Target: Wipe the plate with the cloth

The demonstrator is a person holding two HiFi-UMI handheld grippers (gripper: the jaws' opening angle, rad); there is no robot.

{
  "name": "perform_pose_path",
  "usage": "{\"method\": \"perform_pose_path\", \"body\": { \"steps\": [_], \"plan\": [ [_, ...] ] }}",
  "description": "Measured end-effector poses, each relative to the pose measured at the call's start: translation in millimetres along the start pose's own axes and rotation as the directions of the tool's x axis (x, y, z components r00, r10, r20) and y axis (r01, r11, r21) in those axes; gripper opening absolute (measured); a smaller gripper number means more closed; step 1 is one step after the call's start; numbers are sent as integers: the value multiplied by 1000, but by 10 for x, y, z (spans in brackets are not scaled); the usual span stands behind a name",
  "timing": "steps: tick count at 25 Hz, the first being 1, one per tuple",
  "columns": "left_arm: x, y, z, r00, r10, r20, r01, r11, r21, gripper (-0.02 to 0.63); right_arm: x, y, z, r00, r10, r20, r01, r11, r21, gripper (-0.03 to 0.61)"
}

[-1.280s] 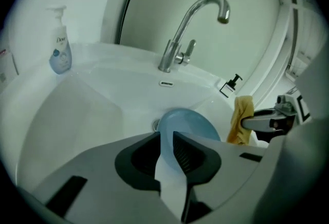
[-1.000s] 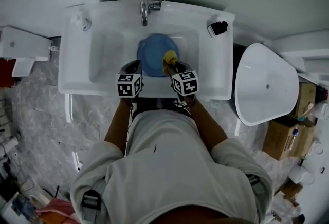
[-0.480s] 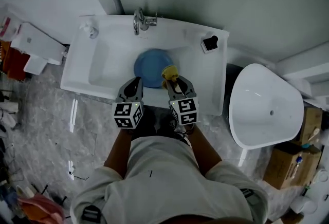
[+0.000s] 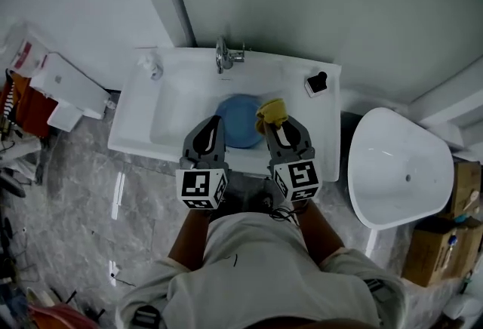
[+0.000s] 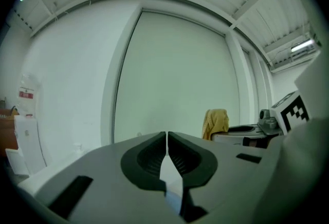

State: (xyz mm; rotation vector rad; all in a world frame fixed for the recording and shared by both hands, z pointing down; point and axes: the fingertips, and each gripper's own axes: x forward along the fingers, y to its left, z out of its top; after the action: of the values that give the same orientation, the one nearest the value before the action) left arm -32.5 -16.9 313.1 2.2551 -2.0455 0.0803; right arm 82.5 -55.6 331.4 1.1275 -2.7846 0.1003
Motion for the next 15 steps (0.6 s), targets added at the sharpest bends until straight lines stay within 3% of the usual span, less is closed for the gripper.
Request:
{"method": "perform_pose_path", "body": {
  "steps": [4, 15],
  "plan": [
    [-130, 240, 163, 999, 17, 28, -17, 1000, -3, 29, 62, 195, 246, 999, 3, 48, -2, 1000, -29, 86],
    [-431, 652, 266, 996, 64, 68, -65, 998, 11, 29, 227, 489, 470, 996, 21, 82, -15, 997, -69, 86]
  ]
}}
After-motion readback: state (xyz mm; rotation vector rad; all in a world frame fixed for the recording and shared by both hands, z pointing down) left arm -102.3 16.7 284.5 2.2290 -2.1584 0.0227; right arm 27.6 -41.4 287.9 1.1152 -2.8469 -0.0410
